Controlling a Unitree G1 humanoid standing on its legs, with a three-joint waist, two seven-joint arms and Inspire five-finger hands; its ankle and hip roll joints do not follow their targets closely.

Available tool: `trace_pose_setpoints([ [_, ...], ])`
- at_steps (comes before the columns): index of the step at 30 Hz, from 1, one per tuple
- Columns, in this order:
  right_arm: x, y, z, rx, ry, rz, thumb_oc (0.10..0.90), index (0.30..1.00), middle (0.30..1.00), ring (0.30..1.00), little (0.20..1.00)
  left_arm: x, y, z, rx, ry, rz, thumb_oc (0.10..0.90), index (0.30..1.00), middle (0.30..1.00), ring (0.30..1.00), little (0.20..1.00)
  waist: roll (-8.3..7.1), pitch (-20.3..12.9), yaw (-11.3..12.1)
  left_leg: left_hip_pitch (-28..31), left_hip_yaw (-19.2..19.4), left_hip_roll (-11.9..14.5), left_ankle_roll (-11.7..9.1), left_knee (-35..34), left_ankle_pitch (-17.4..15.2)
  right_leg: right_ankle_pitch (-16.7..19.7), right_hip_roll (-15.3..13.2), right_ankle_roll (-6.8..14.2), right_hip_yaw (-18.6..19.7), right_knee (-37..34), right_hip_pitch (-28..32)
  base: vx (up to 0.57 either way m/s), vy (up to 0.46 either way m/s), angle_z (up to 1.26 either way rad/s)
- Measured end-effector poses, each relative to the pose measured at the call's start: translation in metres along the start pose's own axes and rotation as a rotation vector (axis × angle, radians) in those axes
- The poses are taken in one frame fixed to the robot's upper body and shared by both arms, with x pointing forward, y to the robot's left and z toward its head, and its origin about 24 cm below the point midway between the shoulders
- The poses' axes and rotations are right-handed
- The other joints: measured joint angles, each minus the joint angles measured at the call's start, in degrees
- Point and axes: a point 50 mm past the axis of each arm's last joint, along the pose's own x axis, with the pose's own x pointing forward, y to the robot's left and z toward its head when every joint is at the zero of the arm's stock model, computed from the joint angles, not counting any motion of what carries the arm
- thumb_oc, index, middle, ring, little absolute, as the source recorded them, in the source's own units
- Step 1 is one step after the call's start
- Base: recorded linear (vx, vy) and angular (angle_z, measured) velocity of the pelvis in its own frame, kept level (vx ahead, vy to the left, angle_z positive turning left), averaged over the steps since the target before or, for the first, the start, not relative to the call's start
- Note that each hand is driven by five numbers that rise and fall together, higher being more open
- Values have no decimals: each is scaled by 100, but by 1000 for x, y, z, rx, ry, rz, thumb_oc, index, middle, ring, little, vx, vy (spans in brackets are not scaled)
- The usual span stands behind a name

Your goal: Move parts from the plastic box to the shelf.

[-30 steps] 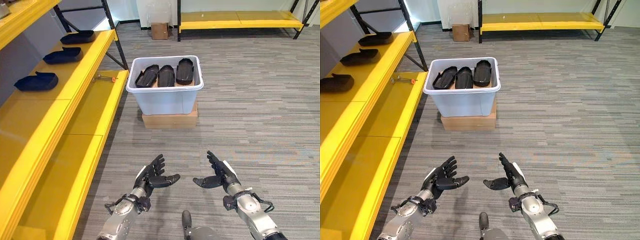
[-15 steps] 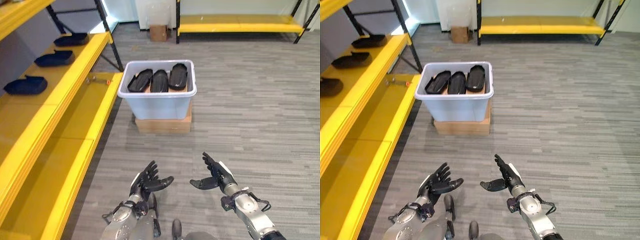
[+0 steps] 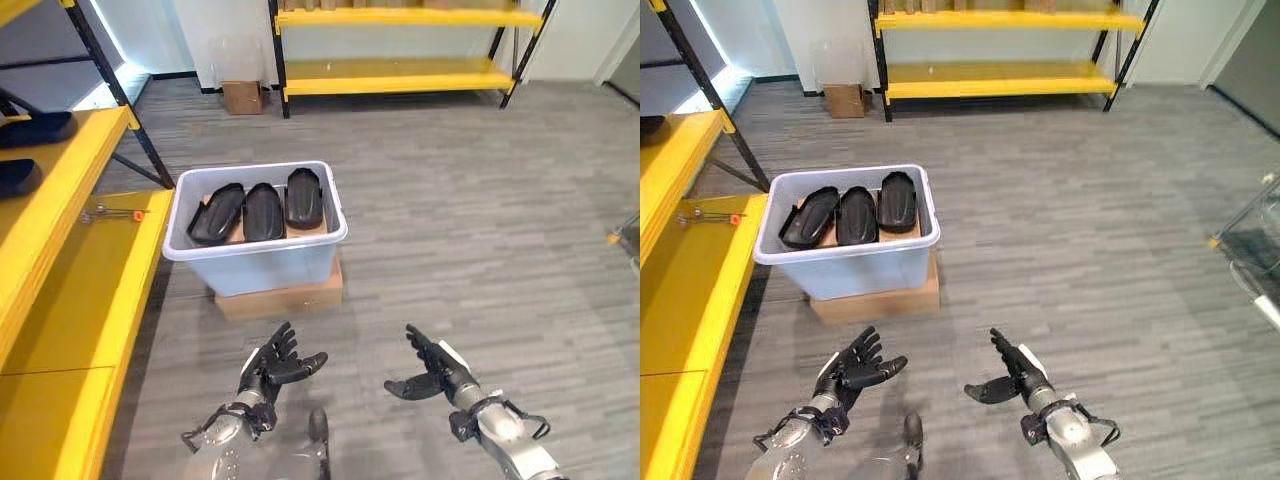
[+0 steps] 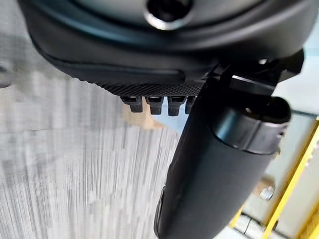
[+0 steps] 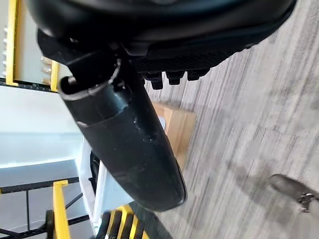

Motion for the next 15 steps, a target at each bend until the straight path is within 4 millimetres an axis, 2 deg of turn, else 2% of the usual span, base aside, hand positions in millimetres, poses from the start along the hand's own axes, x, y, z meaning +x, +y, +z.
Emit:
trace_pose_setpoints([
  [1, -2, -2, -3, 11, 13, -30, 900, 1000, 1000, 1000, 1000, 5, -5, 7, 1, -24, -18, 900, 1000, 1000, 1000, 1000, 1, 2, -90, 41, -104, -190, -185, 2, -23, 81, -344, 86, -155, -350, 6, 245, 81, 43],
  [4, 1, 3, 0, 22, 1, -31, 900, 1000, 1000, 1000, 1000, 11, -8, 25, 63, -78, -38, 900, 1000, 1000, 1000, 1000, -113, 13, 146, 24, -89, -360, -292, 6, -137, 203, -451, 154, -288, -661, 192, 176, 66, 29],
  [7, 9, 11, 10, 54, -39, -31, 900, 1000, 1000, 1000, 1000, 7, 4, 26, 124, -68, 20, 900, 1000, 1000, 1000, 1000, -137, 7, 227, 160, -319, -390, -276, 5, -290, 253, -454, 240, -275, -276, 166, 206, 95, 31],
  [10, 13, 11, 16, 53, -60, -40, 900, 1000, 1000, 1000, 1000, 6, 11, 28, 121, -82, 97, 900, 1000, 1000, 1000, 1000, -165, -9, 410, 305, -340, -365, -249, 4, -470, 254, -444, 241, -277, 144, 81, 141, 55, 1],
  [12, 15, 12, 20, 61, -75, -45, 900, 1000, 1000, 1000, 1000, 4, 19, 31, 116, -102, 168, 900, 1000, 1000, 1000, 1000, -236, -51, 434, 331, -376, -360, -257, 4, -481, 253, -442, 243, -292, 399, -18, 147, 53, 7],
  [14, 17, 16, 22, 79, -85, -53, 900, 1000, 1000, 1000, 1000, 0, 28, 36, 107, -140, 252, 900, 1000, 1000, 1000, 1000, -362, -128, 424, 355, -479, -345, -221, 6, -520, 241, -434, 333, -305, 815, -213, 146, 70, 14],
  [15, 17, 16, 22, 80, -85, -56, 900, 1000, 1000, 1000, 1000, 0, 29, 39, 105, -155, 271, 900, 1000, 1000, 1000, 1000, -389, -145, 427, 355, -501, -332, -212, 6, -527, 113, -477, 423, -314, 1043, -358, 144, 76, 5],
])
